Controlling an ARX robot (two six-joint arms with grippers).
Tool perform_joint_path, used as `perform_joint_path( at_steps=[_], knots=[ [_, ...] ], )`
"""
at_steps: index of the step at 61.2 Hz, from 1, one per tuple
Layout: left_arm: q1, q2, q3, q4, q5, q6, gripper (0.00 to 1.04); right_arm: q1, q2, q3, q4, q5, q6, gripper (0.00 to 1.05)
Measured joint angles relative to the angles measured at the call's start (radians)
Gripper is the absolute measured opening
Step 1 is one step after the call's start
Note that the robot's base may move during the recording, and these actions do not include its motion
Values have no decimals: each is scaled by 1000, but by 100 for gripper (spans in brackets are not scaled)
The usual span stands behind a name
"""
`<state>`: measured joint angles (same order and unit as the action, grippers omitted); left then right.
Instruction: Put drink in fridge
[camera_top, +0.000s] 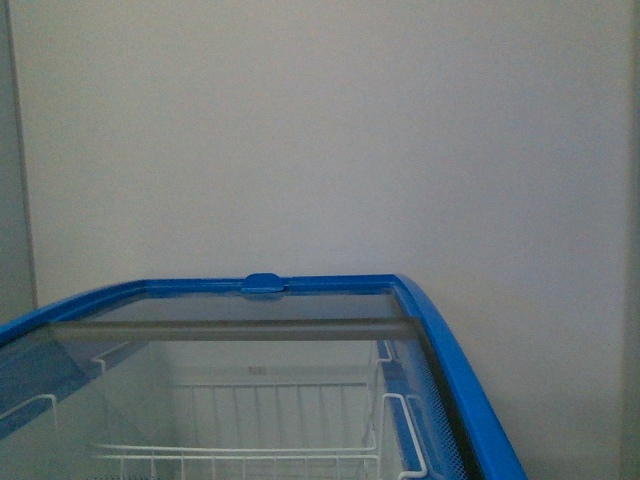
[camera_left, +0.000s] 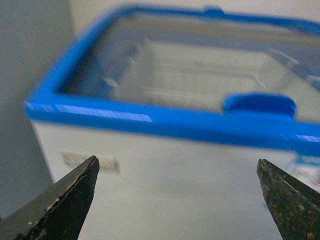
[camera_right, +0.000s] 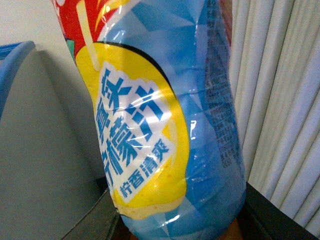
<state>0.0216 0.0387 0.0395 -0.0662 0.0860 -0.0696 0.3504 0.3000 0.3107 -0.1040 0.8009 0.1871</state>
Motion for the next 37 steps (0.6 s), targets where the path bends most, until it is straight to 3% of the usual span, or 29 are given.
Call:
perform_joint_path(
  at_steps=[3, 10, 15, 21, 24, 30, 37],
  knots=[
    [36, 144, 48, -31, 111, -116, 97, 0, 0, 0, 0, 0, 0, 42],
    [58, 475, 152, 209, 188, -95, 97, 1, 0, 0, 0, 1, 0, 42],
    [58, 669, 237, 372, 230, 88, 97, 1, 0, 0, 0, 0, 0, 42],
    [57, 806, 304, 459, 311, 309, 97, 2, 0, 0, 0, -1, 0, 42],
    [52, 842, 325, 468, 345, 393, 97, 1, 0, 0, 0, 0, 0, 42],
    [42, 942, 395, 446, 518, 781, 97, 1, 0, 0, 0, 0, 0, 42],
    [37, 1032, 458, 444, 540, 1014, 97, 1, 0, 0, 0, 0, 0, 42]
  ],
)
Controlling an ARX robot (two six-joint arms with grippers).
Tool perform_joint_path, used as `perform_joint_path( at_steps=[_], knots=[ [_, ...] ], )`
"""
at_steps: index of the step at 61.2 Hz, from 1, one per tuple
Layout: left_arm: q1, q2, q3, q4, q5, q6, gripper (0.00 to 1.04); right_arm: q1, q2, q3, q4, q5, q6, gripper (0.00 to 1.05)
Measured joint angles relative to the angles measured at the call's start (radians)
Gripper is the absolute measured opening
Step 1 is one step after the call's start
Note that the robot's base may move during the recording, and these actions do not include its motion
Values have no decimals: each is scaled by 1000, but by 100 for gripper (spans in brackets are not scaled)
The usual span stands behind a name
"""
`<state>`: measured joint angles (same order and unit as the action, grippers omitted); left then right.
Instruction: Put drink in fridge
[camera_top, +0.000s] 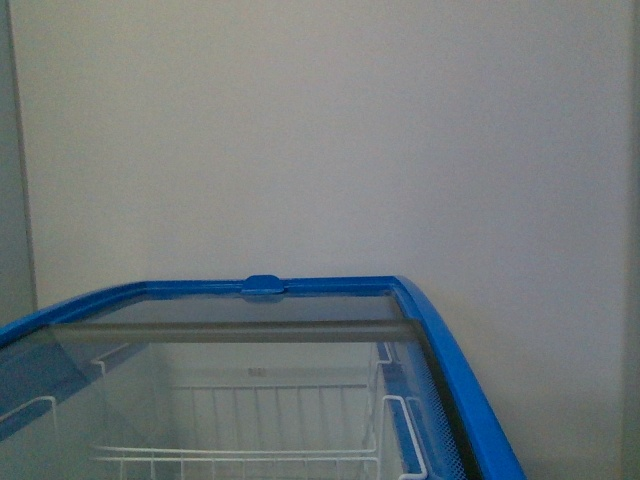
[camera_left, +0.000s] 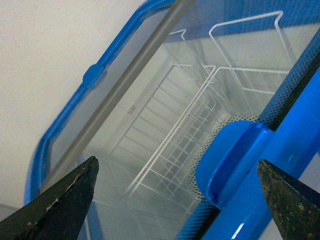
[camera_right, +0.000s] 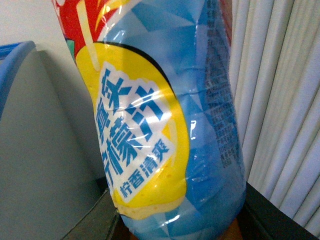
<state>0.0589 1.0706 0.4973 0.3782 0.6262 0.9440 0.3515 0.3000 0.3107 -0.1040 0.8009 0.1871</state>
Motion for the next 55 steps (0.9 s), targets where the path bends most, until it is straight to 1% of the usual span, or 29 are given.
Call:
perform_joint_path(
  at_steps=[11, 26, 32, 42, 45, 55],
  knots=[
    [-5, 88, 91, -89, 32, 187, 97, 0, 0, 0, 0, 0, 0, 42],
    [-14, 177, 166, -146, 41, 238, 97, 0, 0, 0, 0, 0, 0, 42],
    [-14, 228, 207, -255, 52, 276, 97, 0, 0, 0, 0, 0, 0, 42],
    [-11, 332, 282, -242, 35, 309, 97, 0, 0, 0, 0, 0, 0, 42],
    [-11, 369, 309, -234, 53, 307, 97, 0, 0, 0, 0, 0, 0, 42],
    [-27, 460, 402, -216, 55, 302, 97, 0, 0, 0, 0, -2, 0, 42]
  ],
)
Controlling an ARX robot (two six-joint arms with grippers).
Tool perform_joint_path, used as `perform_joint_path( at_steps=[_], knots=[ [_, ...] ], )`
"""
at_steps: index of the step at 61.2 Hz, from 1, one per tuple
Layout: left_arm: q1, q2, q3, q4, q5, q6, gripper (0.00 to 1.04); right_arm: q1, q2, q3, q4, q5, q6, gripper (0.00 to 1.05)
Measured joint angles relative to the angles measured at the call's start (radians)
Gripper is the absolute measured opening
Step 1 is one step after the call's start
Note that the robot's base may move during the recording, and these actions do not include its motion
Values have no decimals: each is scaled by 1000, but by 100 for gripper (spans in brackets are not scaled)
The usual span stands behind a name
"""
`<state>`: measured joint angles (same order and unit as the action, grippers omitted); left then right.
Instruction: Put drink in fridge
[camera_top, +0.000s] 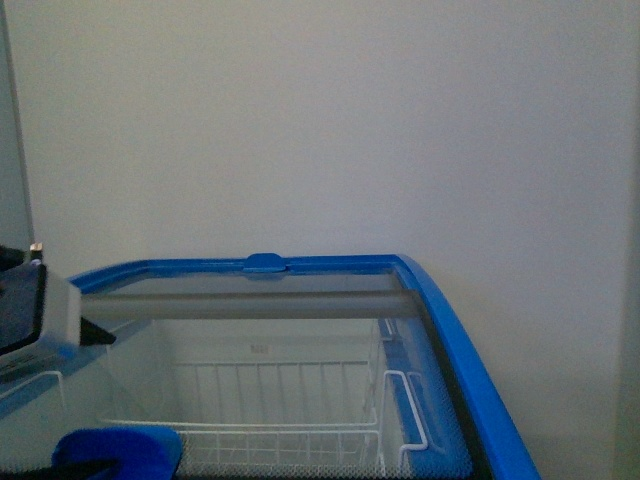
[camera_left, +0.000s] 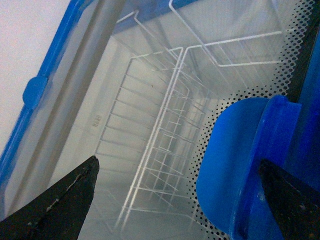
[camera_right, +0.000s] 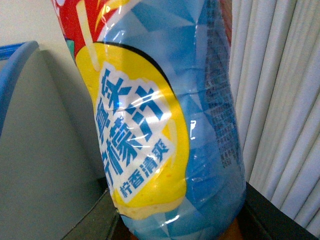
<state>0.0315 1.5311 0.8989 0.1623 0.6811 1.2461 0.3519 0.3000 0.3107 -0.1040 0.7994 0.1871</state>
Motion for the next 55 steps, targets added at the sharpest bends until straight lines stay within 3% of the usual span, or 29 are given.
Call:
perform_joint_path(
  at_steps=[23, 35, 47, 55],
  knots=[
    [-79, 293, 369, 123, -156, -4, 97, 0, 0, 0, 0, 1, 0, 42],
    [-121, 445, 548, 269, -264, -59, 97, 0, 0, 0, 0, 1, 0, 42],
    [-145, 457, 552, 389, -330, -145, 97, 0, 0, 0, 0, 1, 0, 42],
    [-150, 372, 429, 408, -373, -280, 97, 0, 0, 0, 0, 1, 0, 42]
  ],
)
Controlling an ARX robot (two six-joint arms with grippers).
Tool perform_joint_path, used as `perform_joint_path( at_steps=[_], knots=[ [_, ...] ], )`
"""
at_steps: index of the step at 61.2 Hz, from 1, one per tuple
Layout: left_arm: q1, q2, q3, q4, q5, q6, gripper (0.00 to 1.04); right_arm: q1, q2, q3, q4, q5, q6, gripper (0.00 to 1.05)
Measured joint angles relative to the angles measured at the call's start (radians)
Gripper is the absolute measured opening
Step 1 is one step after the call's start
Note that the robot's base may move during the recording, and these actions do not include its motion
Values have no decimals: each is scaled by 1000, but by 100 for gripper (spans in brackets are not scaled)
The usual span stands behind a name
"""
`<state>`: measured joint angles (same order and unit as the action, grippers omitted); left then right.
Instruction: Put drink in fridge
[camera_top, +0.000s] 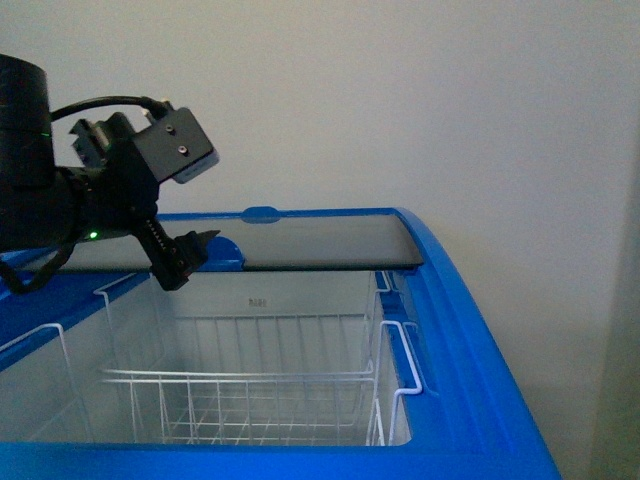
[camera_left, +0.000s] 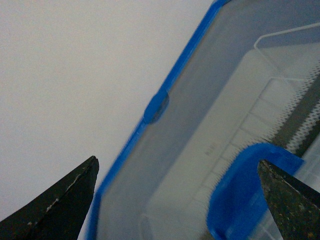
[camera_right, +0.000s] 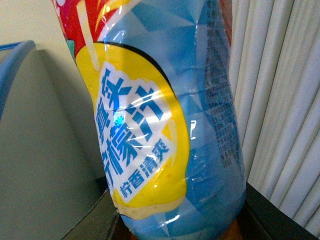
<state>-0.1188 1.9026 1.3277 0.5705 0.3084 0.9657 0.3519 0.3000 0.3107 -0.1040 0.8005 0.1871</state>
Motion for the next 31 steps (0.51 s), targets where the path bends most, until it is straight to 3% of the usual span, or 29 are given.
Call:
perform_joint_path(
  at_steps=[9, 20, 26, 31],
  knots=[
    [6, -204, -225, -32, -80, -303, 97, 0, 0, 0, 0, 0, 0, 42],
    [20, -569, -537, -124, -65, -627, 97, 0, 0, 0, 0, 0, 0, 42],
    [30, -933, -800, -294, -63, -834, 97, 0, 0, 0, 0, 0, 0, 42],
    [3, -1166, -935, -385, -267, -892, 86, 0, 0, 0, 0, 0, 0, 42]
  ],
)
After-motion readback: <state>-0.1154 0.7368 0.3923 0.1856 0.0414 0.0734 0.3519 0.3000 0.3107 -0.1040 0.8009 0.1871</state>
